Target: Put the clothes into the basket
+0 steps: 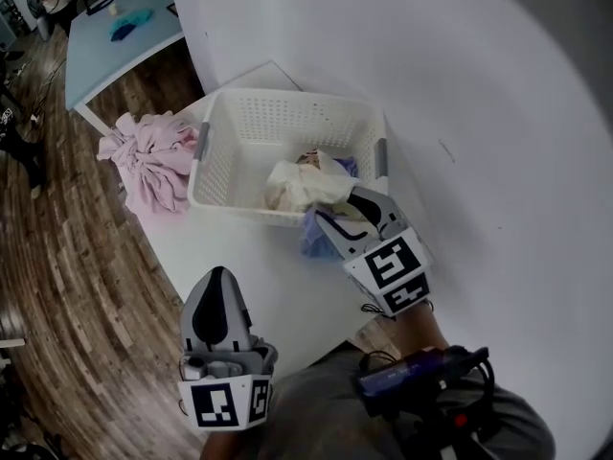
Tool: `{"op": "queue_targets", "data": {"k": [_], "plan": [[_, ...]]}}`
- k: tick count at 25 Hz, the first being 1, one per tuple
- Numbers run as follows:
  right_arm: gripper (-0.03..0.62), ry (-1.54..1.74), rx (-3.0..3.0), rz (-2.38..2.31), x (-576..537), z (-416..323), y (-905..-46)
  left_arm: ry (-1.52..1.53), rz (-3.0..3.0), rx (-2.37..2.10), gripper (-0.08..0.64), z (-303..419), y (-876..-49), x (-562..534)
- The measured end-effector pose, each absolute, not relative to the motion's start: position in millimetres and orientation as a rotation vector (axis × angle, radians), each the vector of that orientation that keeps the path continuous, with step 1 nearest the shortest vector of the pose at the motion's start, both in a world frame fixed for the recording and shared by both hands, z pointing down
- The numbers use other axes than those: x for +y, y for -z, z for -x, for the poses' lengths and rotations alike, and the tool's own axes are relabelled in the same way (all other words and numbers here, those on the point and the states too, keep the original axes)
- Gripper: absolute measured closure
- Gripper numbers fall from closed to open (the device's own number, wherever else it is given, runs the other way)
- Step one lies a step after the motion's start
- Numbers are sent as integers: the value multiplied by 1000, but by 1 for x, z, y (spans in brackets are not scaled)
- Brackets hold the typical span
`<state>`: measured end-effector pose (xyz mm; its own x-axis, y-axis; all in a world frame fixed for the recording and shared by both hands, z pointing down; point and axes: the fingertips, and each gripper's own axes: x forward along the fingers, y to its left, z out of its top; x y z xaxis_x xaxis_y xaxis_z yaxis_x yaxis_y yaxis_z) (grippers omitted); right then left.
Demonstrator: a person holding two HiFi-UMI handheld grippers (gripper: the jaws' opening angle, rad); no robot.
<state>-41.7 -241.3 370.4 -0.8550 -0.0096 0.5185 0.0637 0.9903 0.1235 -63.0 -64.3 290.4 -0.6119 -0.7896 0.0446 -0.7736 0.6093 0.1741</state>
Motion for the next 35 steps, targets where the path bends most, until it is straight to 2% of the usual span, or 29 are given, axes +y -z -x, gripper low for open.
{"op": "queue_targets", "data": {"k": [15,30,32,35], "plan": [[374,10,-2599,-80,-217,-30,-429,127,-1407,-2578,552,19,-319,-60],[294,-19,-2461,-47,-214,-18,-576,27,-1261,-2525,552,52,-388,-58],[263,-26,-2429,-45,-215,-16,-591,17,-1251,-2527,552,56,-391,-59],[253,-3,-2392,-59,-216,-14,-598,14,-1241,-2531,552,57,-393,-58]]}}
